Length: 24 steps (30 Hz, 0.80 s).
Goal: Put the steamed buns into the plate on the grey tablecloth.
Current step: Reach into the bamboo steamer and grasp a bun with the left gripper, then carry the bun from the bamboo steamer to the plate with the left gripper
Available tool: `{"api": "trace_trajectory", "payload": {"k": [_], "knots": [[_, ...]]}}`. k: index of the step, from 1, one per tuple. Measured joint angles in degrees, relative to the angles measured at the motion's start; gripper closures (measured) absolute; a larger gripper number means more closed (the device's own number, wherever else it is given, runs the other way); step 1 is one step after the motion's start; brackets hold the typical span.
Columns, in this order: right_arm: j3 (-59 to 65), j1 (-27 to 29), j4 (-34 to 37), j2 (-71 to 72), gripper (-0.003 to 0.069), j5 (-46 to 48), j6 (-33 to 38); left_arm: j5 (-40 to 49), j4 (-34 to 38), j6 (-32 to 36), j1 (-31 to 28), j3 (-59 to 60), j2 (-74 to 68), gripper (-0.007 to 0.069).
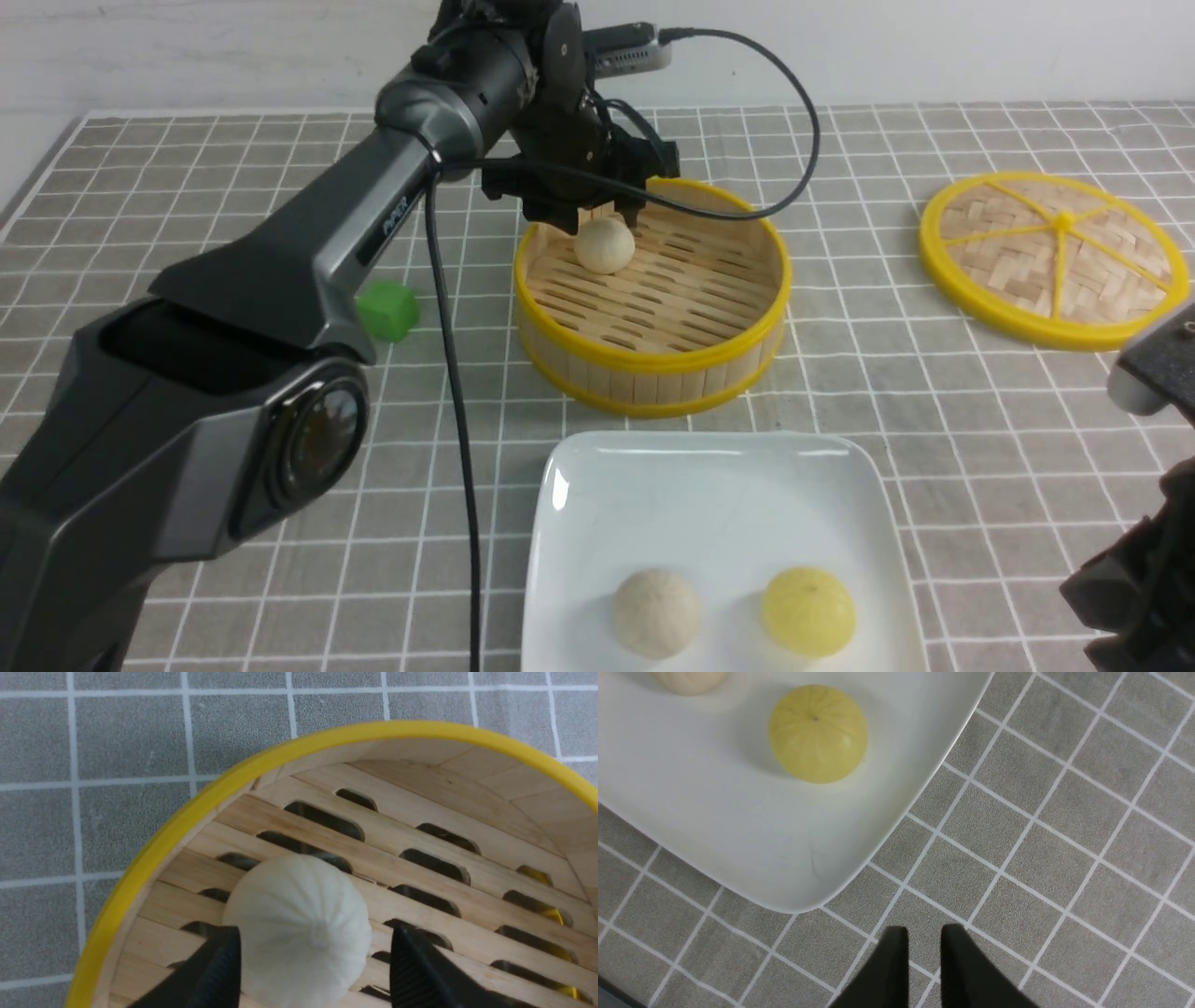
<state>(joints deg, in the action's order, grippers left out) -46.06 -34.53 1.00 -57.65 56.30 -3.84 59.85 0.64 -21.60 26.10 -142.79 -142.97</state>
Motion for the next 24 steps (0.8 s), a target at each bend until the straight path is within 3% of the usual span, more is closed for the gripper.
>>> {"api": "trace_trajectory", "payload": {"k": [4, 13, 24], "knots": [[0.0, 0.0, 0.0, 0.0, 0.0523, -0.1, 0.0, -1.0, -0.2, 0.0, 0.1, -0.1, -1.0, 0.0259], [0.0, 0.0, 0.0, 0.0, 0.0519, -0.4, 0.0, 0.5, 0.8, 0.0, 0.1, -0.2, -0.6, 0.0585], [0.0, 0.0, 0.1, 0.0, 0.0511, -0.3, 0.0, 11.8, 1.5, 3.0, 0.5, 0.4, 18.2, 0.0599]]}}
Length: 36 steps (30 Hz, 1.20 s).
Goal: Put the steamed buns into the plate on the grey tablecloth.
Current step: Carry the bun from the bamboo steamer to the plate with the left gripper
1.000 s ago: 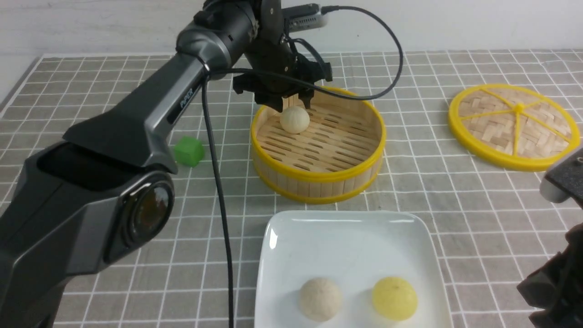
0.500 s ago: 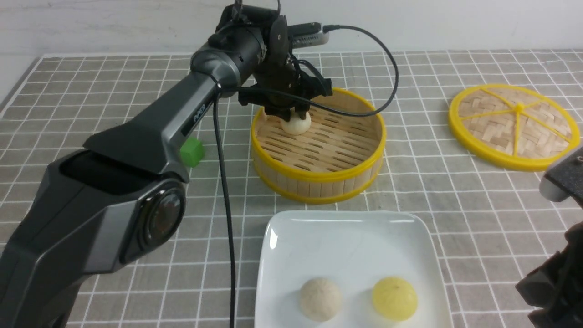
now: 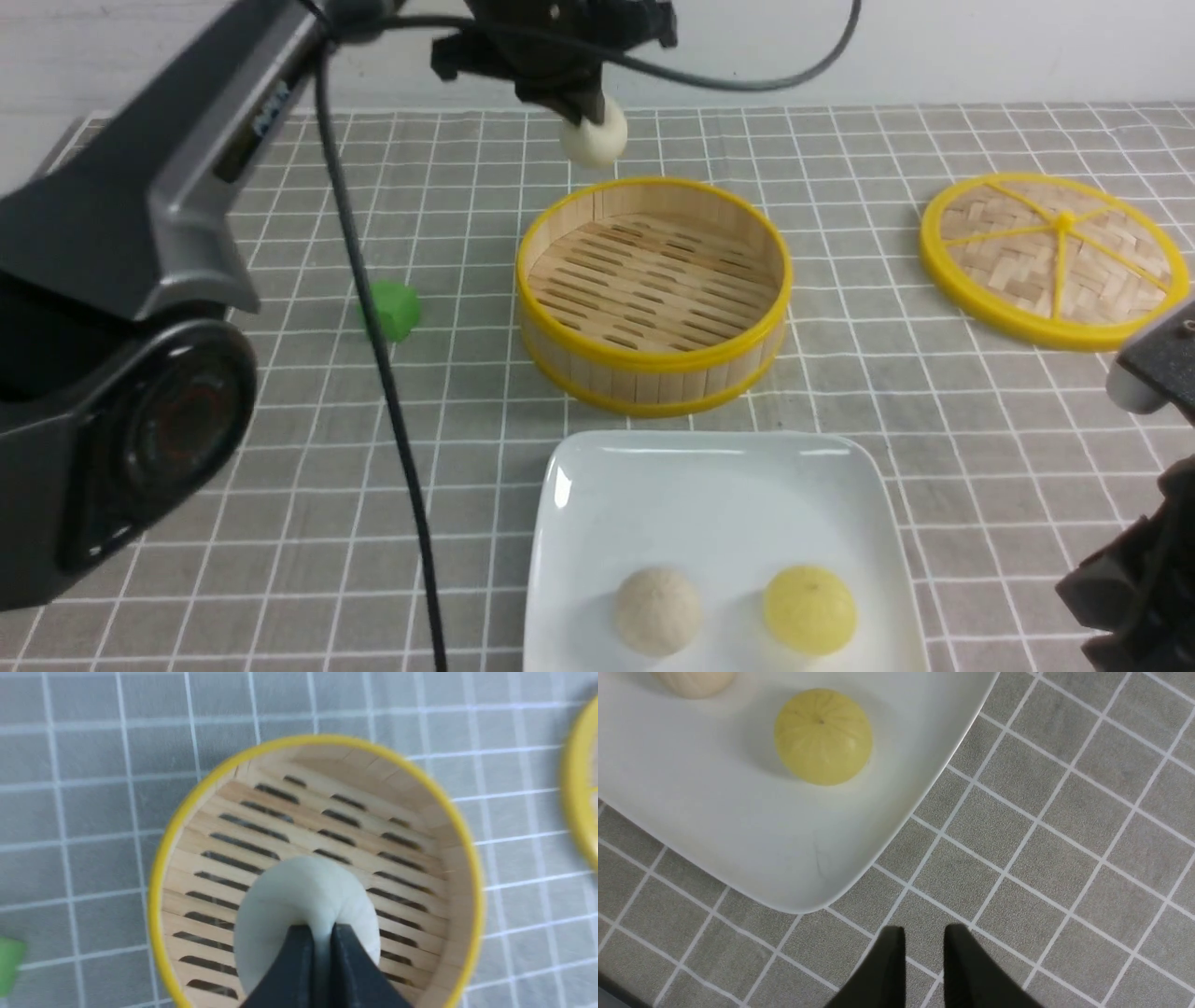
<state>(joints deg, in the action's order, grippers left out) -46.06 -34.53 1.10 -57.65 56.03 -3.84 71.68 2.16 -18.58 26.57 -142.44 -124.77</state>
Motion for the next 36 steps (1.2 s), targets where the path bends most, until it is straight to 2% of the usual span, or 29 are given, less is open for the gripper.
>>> {"api": "trace_trajectory", "payload": {"k": [7, 9, 12, 13, 16, 20, 27, 36], "knots": [[0.0, 0.0, 0.1, 0.0, 0.0509, 0.5, -0.1, 0.0, 5.7, 5.1, 1.6, 11.7, 14.4, 0.0598], [0.0, 0.0, 0.2, 0.0, 0.0509, 1.2, -0.1, 0.0, 5.6, 5.7, 4.0, 21.4, 20.2, 0.0596], [0.0, 0.0, 0.3, 0.0, 0.0509, 1.8, -0.1, 0.0, 4.2, 5.8, 7.6, 33.6, 24.0, 0.0595], [0.0, 0.0, 0.4, 0.0, 0.0509, 1.8, -0.1, 0.0, 4.2, 5.8, 7.6, 33.6, 24.0, 0.0595], [0.0, 0.0, 0.5, 0.0, 0.0504, 2.0, -0.1, -0.6, 0.6, 7.3, 12.0, 47.6, 23.6, 0.0593], [0.0, 0.0, 0.6, 0.0, 0.0501, 2.0, -0.1, -7.5, -2.9, 6.9, 13.4, 57.0, 22.0, 0.0592], [0.0, 0.0, 0.7, 0.0, 0.0492, 1.9, -0.1, -17.0, -3.0, 6.0, 13.2, 61.9, 18.6, 0.0588], [0.0, 0.0, 0.7, 0.0, 0.0491, 2.0, -0.1, -20.8, 2.0, 6.0, 13.2, 62.1, 16.6, 0.0559]]}}
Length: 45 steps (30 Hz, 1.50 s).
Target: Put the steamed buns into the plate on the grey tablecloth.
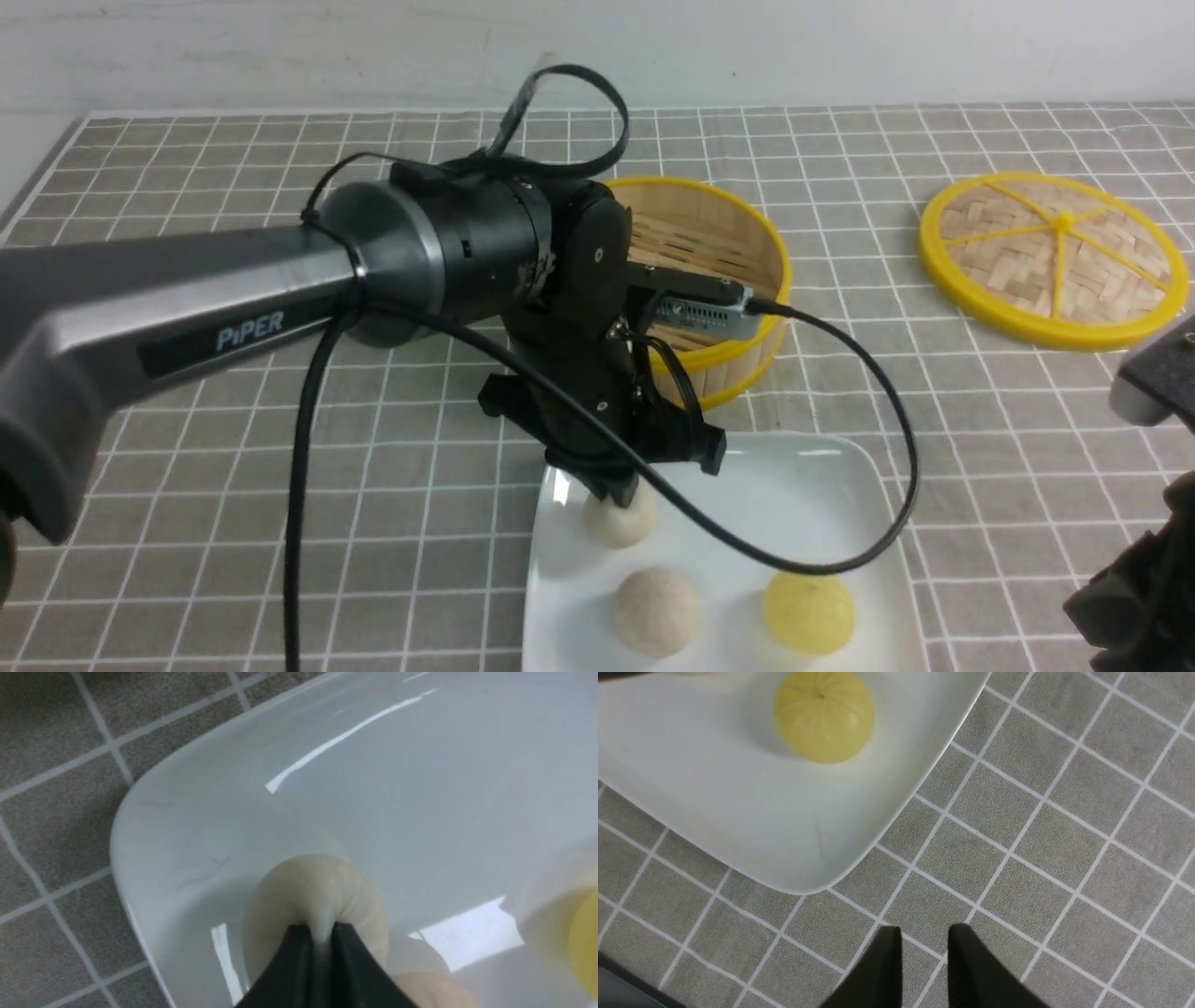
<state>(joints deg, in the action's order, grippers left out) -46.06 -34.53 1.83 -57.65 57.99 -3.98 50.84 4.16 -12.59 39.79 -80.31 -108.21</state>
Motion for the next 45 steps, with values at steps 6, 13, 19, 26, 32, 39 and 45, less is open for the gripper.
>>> {"api": "trace_trajectory", "payload": {"k": [6, 13, 19, 26, 32, 39, 45], "knots": [[0.0, 0.0, 0.0, 0.0, 0.0491, 0.2, 0.0, -0.4, 0.1, 0.0, 0.0, 0.0, 0.0, 0.0445], [0.0, 0.0, -0.6, 0.0, 0.0484, 1.6, 0.0, -1.3, 0.9, -2.6, 0.0, 0.0, 0.9, 0.0292], [-4.2, 0.0, -0.8, 4.5, 0.0487, 8.7, 0.0, -0.1, -2.7, -3.5, 0.0, 0.0, 8.6, 0.0391], [-4.9, 0.0, -1.1, 19.5, 0.0650, 10.8, -4.2, 3.8, -6.6, -3.5, 0.0, 0.0, 16.2, 0.0610], [3.7, 0.0, -3.3, 36.5, 0.0673, -3.1, -5.7, 4.2, -7.3, -3.5, 0.0, 0.0, 18.5, 0.0623], [20.3, 0.0, -5.9, 45.4, 0.0673, -29.4, -5.8, 4.2, -7.4, -3.5, 0.0, 0.0, 18.4, 0.0623], [24.3, 0.0, -6.0, 45.5, 0.0672, -38.4, -5.8, 4.5, -7.4, -3.5, 0.0, 0.0, 18.4, 0.0623]]}}
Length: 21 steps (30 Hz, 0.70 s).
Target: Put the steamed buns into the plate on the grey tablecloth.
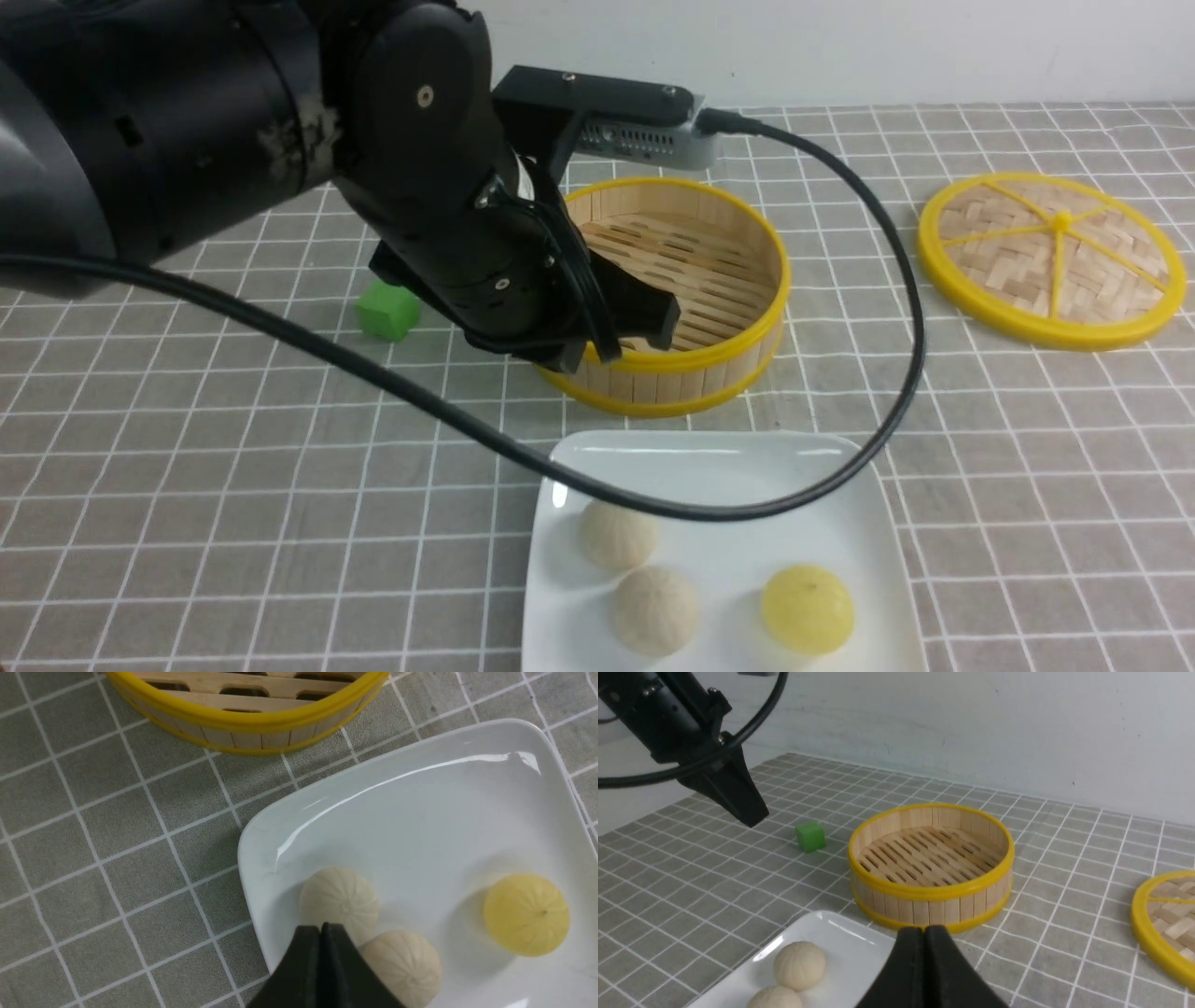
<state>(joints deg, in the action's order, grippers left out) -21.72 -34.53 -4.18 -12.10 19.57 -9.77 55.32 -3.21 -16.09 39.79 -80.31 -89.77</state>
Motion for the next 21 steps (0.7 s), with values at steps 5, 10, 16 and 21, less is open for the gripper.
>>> {"api": "trace_trajectory", "payload": {"k": [5, 10, 16, 21], "knots": [[0.2, 0.0, 0.0, 0.0, 0.0669, -0.5, 0.0, 0.5, 0.0, 0.0, 0.0, 0.0, 0.0, 0.0623], [0.2, 0.0, 0.0, 0.0, 0.0667, -0.6, 0.0, 0.7, -0.5, 0.0, 0.0, 0.0, 0.0, 0.0617], [0.2, 0.0, 0.0, 0.0, 0.0664, -0.6, 0.0, 2.3, -0.8, 0.0, 0.0, 0.0, 0.0, 0.0612], [0.2, 0.0, 0.0, 0.0, 0.0659, -0.6, 0.0, 3.9, -1.0, 0.0, 0.0, 0.0, 0.0, 0.0608]]}}
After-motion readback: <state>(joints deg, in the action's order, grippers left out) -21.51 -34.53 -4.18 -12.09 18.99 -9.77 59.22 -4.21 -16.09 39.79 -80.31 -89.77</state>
